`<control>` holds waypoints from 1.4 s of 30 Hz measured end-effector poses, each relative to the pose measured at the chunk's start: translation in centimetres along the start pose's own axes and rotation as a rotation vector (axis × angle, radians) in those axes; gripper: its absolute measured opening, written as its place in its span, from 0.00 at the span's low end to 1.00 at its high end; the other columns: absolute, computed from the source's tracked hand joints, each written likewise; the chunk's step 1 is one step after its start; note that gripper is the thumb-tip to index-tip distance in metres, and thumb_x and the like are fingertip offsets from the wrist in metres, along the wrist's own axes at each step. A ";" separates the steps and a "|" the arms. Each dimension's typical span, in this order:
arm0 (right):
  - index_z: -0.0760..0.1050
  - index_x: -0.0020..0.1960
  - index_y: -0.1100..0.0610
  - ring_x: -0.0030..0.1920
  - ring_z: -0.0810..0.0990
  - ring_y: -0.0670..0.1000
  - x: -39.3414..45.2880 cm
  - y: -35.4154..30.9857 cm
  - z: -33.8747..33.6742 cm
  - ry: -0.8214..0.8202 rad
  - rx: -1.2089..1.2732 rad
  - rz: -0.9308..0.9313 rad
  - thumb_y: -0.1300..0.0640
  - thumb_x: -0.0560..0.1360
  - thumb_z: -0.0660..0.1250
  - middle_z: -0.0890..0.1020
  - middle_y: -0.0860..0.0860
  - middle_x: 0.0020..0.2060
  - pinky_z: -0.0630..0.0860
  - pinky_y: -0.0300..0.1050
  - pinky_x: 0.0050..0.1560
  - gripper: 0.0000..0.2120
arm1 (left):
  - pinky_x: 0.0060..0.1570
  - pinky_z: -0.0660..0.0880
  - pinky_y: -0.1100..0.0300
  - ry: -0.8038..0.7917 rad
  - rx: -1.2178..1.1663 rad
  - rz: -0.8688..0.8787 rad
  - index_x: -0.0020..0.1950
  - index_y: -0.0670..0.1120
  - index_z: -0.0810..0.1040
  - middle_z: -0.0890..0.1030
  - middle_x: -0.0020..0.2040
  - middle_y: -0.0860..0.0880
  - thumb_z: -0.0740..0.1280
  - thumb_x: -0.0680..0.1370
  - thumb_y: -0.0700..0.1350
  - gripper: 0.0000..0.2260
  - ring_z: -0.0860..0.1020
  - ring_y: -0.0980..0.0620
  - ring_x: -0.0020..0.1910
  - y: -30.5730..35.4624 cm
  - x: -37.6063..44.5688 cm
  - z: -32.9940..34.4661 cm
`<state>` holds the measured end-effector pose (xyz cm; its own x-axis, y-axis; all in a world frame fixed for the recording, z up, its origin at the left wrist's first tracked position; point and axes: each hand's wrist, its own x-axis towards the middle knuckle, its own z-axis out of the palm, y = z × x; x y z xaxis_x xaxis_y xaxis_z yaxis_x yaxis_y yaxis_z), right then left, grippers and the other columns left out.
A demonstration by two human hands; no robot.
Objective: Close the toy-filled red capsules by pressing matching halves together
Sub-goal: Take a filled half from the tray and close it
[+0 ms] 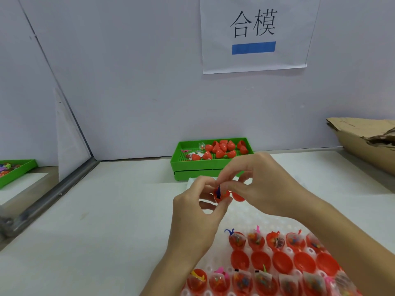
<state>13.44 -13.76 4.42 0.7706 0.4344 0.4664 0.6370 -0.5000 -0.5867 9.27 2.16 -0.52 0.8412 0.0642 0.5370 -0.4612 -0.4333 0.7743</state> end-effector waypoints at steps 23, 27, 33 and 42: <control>0.86 0.45 0.46 0.48 0.81 0.41 -0.1 0.4 -1.7 -0.085 -0.004 -0.012 0.61 0.76 0.72 0.84 0.39 0.42 0.81 0.42 0.46 0.10 | 0.40 0.79 0.69 0.034 -0.055 0.046 0.46 0.54 0.78 0.82 0.41 0.57 0.76 0.73 0.41 0.10 0.83 0.57 0.42 -0.1 0.0 0.0; 0.85 0.45 0.42 0.51 0.80 0.42 -0.2 0.3 -1.7 -0.155 -0.044 -0.025 0.60 0.76 0.71 0.83 0.38 0.45 0.81 0.43 0.46 0.13 | 0.41 0.78 0.70 0.035 -0.053 0.034 0.47 0.55 0.77 0.83 0.42 0.58 0.77 0.72 0.42 0.12 0.83 0.58 0.42 -0.1 0.0 0.1; 0.85 0.45 0.43 0.51 0.80 0.41 -0.2 0.6 -1.8 -0.132 -0.060 -0.019 0.61 0.77 0.70 0.83 0.39 0.45 0.81 0.44 0.46 0.13 | 0.41 0.78 0.69 0.038 -0.036 0.029 0.46 0.56 0.75 0.83 0.43 0.60 0.77 0.72 0.43 0.13 0.83 0.59 0.41 -0.1 0.0 0.0; 0.86 0.46 0.44 0.50 0.80 0.42 -0.2 0.6 -1.1 -0.159 -0.063 -0.043 0.57 0.77 0.70 0.83 0.38 0.45 0.77 0.37 0.46 0.09 | 0.40 0.79 0.70 0.055 -0.085 -0.016 0.50 0.57 0.73 0.83 0.43 0.59 0.79 0.70 0.45 0.17 0.84 0.56 0.41 -0.1 0.2 -0.2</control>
<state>13.67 -14.93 4.69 0.7330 0.5665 0.3766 0.6729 -0.5223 -0.5239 9.40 2.35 -0.47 0.8329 0.1211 0.5400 -0.4719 -0.3541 0.8074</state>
